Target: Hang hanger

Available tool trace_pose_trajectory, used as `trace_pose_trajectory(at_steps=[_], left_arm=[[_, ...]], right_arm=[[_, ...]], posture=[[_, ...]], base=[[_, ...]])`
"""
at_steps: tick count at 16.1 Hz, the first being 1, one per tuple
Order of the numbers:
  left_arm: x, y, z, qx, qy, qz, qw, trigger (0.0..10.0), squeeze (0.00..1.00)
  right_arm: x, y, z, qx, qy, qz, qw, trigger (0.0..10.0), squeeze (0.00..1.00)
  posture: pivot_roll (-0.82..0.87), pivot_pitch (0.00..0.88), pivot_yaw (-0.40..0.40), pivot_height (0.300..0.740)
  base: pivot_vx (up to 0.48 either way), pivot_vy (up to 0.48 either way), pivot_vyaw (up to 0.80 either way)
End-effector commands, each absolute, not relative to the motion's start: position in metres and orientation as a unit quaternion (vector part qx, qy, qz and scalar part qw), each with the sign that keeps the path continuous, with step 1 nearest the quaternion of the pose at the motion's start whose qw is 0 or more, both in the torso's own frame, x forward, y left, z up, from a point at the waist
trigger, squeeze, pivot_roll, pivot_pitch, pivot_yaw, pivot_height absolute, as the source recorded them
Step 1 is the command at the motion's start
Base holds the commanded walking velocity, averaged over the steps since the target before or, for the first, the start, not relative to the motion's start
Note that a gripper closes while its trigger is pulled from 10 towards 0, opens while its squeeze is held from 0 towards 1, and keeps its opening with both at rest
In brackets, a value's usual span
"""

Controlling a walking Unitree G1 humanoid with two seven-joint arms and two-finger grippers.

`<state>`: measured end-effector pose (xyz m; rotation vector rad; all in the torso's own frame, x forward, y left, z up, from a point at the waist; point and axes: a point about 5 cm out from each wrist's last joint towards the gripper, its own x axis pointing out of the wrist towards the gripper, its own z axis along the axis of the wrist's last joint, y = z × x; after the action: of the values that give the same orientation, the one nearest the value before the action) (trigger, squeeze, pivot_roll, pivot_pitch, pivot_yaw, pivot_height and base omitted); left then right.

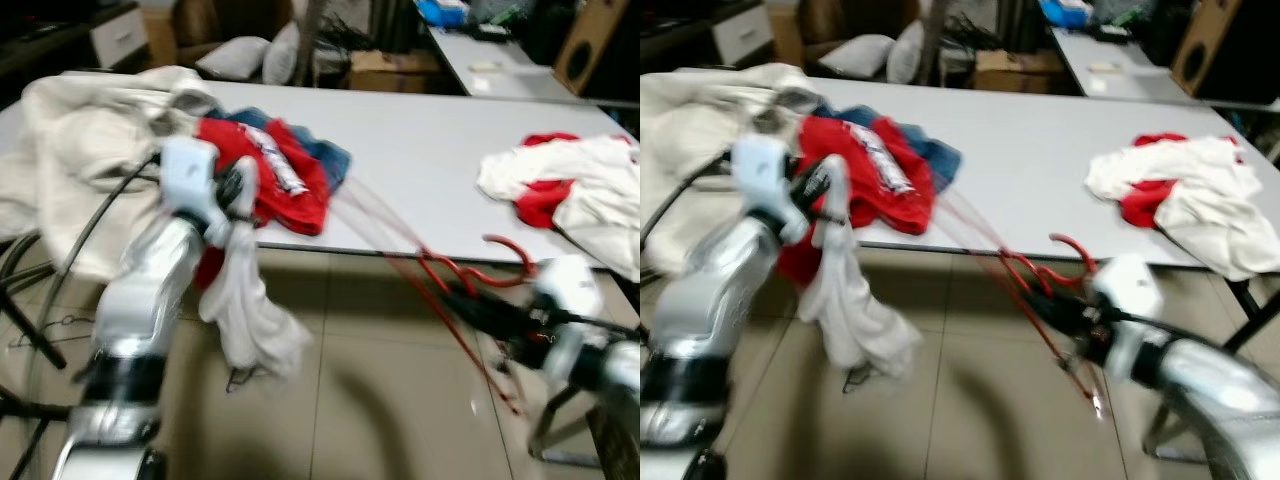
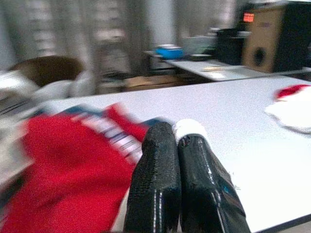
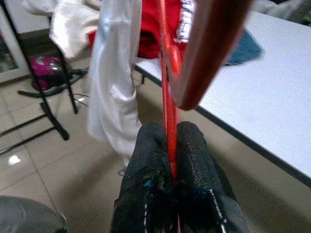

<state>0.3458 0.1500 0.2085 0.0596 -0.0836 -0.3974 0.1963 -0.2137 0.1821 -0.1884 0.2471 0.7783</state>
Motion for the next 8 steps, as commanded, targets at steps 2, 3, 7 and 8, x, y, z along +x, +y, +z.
trace_pose_trajectory(at_steps=[2,3,7,8], left_arm=[[0.373,0.159,0.252,0.058,-0.093,-0.196,0.975,10.0,0.00],[0.378,0.160,0.259,0.062,-0.100,-0.196,0.974,10.0,0.00],[0.389,0.152,0.332,0.052,-0.183,-0.243,0.951,10.0,0.00],[0.387,0.147,0.343,0.055,-0.199,-0.264,0.942,10.0,0.00]], right_arm=[[0.186,-0.216,0.209,-0.107,0.114,0.466,0.871,10.0,0.00],[0.185,-0.217,0.213,-0.110,0.117,0.478,0.863,10.0,0.00],[0.195,-0.203,0.205,-0.152,0.164,0.547,0.807,10.0,0.00],[0.203,-0.200,0.201,-0.166,0.172,0.546,0.803,10.0,0.00]], posture=[[-0.04,0.000,-0.003,0.740],[-0.04,0.000,-0.003,0.740],[-0.04,0.000,-0.008,0.740],[-0.03,0.000,-0.014,0.740]], base=[[0.369,0.000,0.00],[0.368,0.000,0.00],[0.368,0.000,0.00],[0.364,0.000,0.00]])
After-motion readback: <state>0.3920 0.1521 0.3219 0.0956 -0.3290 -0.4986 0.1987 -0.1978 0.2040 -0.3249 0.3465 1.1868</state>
